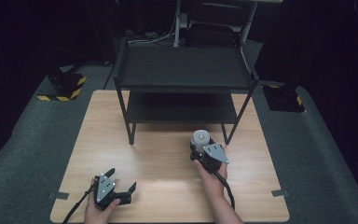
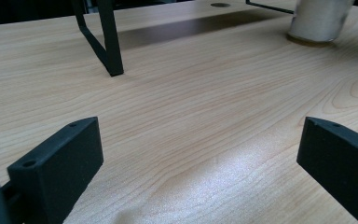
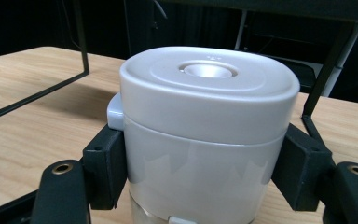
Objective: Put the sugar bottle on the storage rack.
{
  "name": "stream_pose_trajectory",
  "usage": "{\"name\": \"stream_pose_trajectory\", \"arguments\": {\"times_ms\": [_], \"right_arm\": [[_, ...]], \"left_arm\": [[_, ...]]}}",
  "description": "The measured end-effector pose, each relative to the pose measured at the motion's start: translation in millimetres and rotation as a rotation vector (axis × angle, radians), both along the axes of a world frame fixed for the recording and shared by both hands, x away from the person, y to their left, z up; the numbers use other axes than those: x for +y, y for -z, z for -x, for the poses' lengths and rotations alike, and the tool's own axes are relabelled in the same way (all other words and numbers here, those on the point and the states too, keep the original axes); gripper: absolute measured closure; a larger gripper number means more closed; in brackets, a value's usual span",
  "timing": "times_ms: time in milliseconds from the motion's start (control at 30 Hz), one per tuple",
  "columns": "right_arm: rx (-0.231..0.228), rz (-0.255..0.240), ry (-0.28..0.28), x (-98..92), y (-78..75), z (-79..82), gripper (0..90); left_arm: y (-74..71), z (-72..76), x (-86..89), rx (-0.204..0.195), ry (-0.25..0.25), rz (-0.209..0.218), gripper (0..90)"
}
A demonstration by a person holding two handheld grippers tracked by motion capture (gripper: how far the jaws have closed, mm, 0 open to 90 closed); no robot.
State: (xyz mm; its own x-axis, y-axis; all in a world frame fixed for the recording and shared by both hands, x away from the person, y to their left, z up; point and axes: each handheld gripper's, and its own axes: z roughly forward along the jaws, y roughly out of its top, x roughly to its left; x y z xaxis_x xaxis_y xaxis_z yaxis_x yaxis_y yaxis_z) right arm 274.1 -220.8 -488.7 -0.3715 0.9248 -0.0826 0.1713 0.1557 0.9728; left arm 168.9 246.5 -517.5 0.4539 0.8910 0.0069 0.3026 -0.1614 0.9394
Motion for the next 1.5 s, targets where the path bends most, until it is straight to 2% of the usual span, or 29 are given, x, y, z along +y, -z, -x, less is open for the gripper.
{"name": "stream_pose_trajectory", "arguments": {"times_ms": [200,400,633,867,1233,1500], "right_arm": [[-0.004,-0.015,-0.012,-10.4,-7.6,16.3,30.2],[-0.007,-0.021,-0.021,-17.5,-17.0,25.7,30.2],[-0.013,-0.034,-0.007,-25.0,-36.8,33.1,30.2],[-0.029,-0.046,-0.002,-27.5,-55.3,32.1,30.2],[-0.046,-0.081,-0.006,-21.3,-100.6,22.8,30.2],[-0.059,-0.068,-0.018,-12.6,-129.0,10.2,30.2]], "left_arm": [[-0.7,-0.3,-0.4,0.003,0.000,-0.004,0.5],[-0.7,-0.1,-1.0,0.003,-0.003,-0.005,0.5],[-0.7,0.1,-1.1,0.000,-0.002,-0.009,0.5],[-0.6,0.3,-0.9,0.001,-0.002,-0.006,0.5],[-0.7,0.3,-0.5,0.003,-0.001,-0.004,0.5],[-1.1,-0.3,0.4,0.007,0.002,0.000,0.5]]}}
